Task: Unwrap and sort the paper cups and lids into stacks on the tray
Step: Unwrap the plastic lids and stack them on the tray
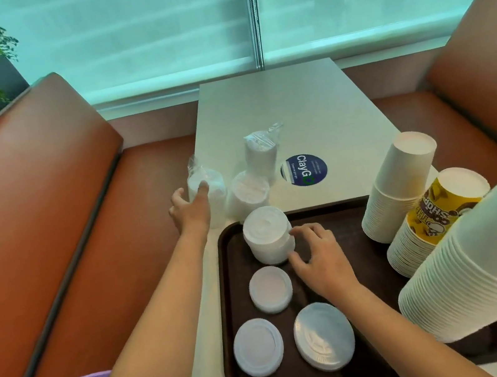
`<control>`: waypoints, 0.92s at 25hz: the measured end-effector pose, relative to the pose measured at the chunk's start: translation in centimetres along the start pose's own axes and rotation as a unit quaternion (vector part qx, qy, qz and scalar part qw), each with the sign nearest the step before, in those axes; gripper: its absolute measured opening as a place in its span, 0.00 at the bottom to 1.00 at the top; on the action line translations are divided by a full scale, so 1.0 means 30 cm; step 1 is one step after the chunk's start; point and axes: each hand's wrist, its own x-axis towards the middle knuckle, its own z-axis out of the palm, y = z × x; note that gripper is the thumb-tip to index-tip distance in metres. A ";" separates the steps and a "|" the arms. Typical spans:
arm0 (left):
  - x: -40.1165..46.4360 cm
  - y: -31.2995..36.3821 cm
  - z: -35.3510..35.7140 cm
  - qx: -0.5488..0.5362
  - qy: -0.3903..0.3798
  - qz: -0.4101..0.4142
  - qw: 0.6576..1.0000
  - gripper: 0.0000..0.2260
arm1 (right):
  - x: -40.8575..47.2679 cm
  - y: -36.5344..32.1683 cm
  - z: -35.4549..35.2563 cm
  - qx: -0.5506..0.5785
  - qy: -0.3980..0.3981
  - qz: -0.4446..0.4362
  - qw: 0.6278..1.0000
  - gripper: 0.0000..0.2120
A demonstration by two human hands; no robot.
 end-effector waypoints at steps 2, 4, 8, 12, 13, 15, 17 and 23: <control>0.058 0.000 0.012 -0.034 -0.024 -0.042 0.998 0.32 | 0.081 -0.056 -0.001 0.026 0.005 -0.018 0.999 0.17; 0.091 0.002 0.023 -0.051 -0.057 -0.069 0.995 0.36 | 0.158 -0.130 -0.004 0.065 0.005 -0.043 0.997 0.17; 0.164 -0.003 0.038 -0.053 -0.132 -0.126 0.982 0.41 | 0.331 -0.281 0.057 0.154 -0.032 -0.052 0.986 0.18; 0.206 -0.052 0.040 -0.068 -0.188 -0.161 0.967 0.19 | 0.454 -0.356 0.160 0.147 -0.117 0.025 0.982 0.26; 0.210 -0.068 0.031 -0.078 -0.190 -0.162 0.965 0.19 | 0.475 -0.360 0.183 0.139 -0.138 0.046 0.979 0.27; 0.209 -0.092 0.010 -0.117 -0.181 -0.147 0.965 0.20 | 0.494 -0.363 0.221 0.130 -0.159 0.073 0.976 0.28; 0.196 -0.123 -0.017 -0.190 -0.184 -0.145 0.953 0.21 | 0.480 -0.374 0.244 0.143 -0.148 0.057 0.977 0.26; 0.055 -0.143 -0.104 -0.394 -0.152 -0.021 0.906 0.22 | 0.311 -0.403 0.209 0.279 -0.082 -0.061 0.955 0.20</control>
